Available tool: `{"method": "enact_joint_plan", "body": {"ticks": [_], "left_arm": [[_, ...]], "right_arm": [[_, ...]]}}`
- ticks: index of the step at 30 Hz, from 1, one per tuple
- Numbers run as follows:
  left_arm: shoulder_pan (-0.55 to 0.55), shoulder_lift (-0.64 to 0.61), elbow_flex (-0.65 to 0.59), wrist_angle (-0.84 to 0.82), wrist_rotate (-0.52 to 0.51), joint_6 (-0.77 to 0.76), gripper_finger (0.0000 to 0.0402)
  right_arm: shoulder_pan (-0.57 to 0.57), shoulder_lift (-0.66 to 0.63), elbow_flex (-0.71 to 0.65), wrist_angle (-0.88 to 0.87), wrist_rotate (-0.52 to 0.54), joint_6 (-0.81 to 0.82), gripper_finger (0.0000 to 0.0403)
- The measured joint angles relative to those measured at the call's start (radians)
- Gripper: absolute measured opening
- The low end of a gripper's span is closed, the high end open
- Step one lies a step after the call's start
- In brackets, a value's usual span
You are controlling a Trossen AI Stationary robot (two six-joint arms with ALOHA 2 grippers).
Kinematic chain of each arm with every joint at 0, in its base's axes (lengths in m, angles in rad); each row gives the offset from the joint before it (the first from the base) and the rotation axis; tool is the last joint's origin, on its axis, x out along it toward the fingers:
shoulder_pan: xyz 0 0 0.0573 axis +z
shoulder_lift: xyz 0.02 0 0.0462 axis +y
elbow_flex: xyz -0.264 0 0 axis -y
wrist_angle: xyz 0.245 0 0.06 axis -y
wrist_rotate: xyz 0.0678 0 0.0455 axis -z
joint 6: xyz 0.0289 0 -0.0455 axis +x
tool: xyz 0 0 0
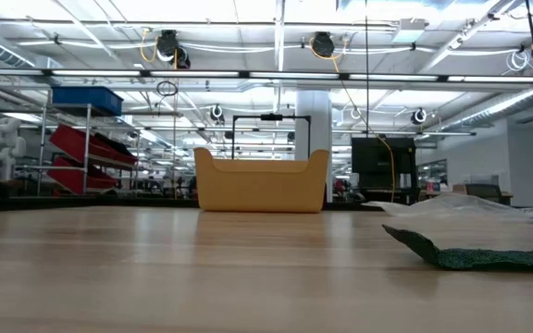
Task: Roll bandage
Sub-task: Roll the red bandage
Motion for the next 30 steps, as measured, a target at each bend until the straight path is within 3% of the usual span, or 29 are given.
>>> {"method": "enact_joint_plan", "body": {"ticks": [20, 30], "left_arm": [[0.040, -0.021, 0.013, -0.023, -0.079, 0.021, 0.0003], [0.029, -0.021, -0.013, -0.025, -0.103, -0.079, 0.0003]], "right_arm": [[0.055, 0.000, 0.000, 0.009, 0.001, 0.007, 0.0018], [0.114, 0.000, 0.000, 0.049, 0.000, -0.024, 0.0018]]}}
